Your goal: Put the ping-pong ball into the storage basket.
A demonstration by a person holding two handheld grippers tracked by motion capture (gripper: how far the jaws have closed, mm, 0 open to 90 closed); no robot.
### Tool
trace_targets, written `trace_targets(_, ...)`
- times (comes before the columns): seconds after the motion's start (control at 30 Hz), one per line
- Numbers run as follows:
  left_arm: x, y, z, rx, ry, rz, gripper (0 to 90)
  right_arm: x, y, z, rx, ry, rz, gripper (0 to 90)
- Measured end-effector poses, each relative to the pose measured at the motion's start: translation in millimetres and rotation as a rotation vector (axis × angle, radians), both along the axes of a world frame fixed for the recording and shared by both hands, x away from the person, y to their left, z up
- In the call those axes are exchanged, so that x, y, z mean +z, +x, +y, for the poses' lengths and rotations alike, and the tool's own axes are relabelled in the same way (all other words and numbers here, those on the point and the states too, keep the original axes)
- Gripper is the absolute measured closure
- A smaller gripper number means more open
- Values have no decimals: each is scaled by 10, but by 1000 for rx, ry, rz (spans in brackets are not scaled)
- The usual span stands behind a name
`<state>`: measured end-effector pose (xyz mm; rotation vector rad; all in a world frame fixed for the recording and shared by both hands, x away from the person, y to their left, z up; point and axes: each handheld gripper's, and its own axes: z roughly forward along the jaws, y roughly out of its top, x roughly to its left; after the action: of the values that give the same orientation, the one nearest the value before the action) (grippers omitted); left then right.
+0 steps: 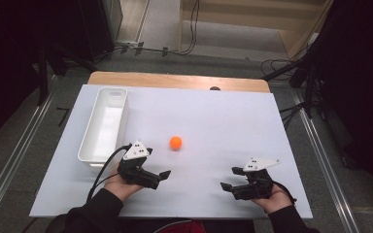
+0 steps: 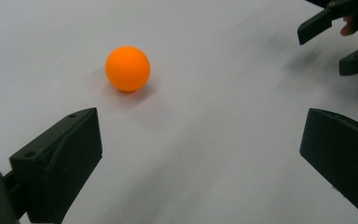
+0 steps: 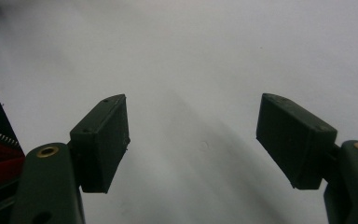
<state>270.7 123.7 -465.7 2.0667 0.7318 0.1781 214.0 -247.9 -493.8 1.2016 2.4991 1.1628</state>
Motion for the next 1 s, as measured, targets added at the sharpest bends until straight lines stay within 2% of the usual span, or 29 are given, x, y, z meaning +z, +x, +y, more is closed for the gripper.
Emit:
trace_targets(0.07, 29, 16, 2, 20, -27, -22, 0, -1, 1, -2, 0, 0, -1, 240)
trace_targets(0.17, 38, 29, -10, 22, -39, -21, 0, 1, 0, -2, -4, 2, 0, 240)
trace_targets(0.27, 38, 52, -30, 19, -24, -26, 0, 3, 0, -5, -5, 5, -1, 240)
trace_targets(0.57, 66, 152, -71, 30, -32, -37, 0, 5, 6, -9, -5, 9, -1, 240)
trace_targets(1.0, 58, 288, -204, 25, 1, -51, 0, 10, 6, -11, -9, 17, 4, 240)
